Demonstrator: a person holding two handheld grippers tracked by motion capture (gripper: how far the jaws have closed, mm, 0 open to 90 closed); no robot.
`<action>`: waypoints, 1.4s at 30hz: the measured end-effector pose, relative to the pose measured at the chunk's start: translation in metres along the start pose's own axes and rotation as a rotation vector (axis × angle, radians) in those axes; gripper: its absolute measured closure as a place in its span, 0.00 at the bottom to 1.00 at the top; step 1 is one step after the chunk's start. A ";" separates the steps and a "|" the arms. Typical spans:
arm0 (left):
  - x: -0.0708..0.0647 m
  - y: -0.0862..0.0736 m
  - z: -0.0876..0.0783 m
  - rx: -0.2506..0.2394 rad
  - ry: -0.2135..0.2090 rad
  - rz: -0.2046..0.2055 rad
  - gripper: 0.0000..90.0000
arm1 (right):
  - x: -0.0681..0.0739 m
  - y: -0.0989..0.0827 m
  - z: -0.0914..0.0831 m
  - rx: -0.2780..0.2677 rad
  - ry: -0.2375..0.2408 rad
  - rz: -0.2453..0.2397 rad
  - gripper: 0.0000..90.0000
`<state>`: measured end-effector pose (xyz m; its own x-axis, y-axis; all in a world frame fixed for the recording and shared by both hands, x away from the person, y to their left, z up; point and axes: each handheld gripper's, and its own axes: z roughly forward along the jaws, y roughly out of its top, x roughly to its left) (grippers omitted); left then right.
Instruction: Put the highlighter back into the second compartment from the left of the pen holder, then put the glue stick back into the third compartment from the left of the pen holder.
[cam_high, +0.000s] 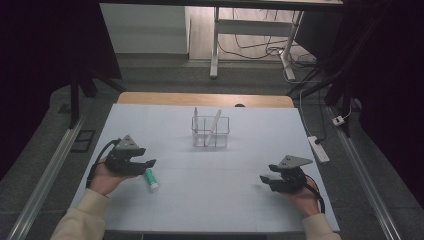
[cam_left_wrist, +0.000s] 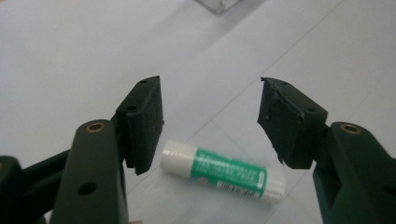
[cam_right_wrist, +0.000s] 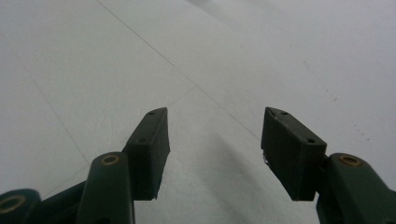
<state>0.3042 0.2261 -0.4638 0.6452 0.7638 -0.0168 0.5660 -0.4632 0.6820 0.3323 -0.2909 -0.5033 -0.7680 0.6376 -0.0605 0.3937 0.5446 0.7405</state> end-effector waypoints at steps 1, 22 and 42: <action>0.001 0.000 -0.002 0.007 -0.001 0.002 0.44 | 0.000 0.000 0.000 0.000 0.001 0.001 0.46; 0.017 0.021 0.013 0.225 -0.050 0.319 0.46 | -0.006 0.000 0.000 -0.009 0.006 0.011 0.46; 0.011 0.025 0.048 0.499 -0.287 0.914 0.38 | -0.001 -0.001 0.000 0.013 0.008 0.007 0.45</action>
<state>0.3497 0.2013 -0.4817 0.9889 -0.0677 0.1323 -0.0874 -0.9849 0.1495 0.3327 -0.2921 -0.5042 -0.7691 0.6372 -0.0500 0.4058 0.5472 0.7320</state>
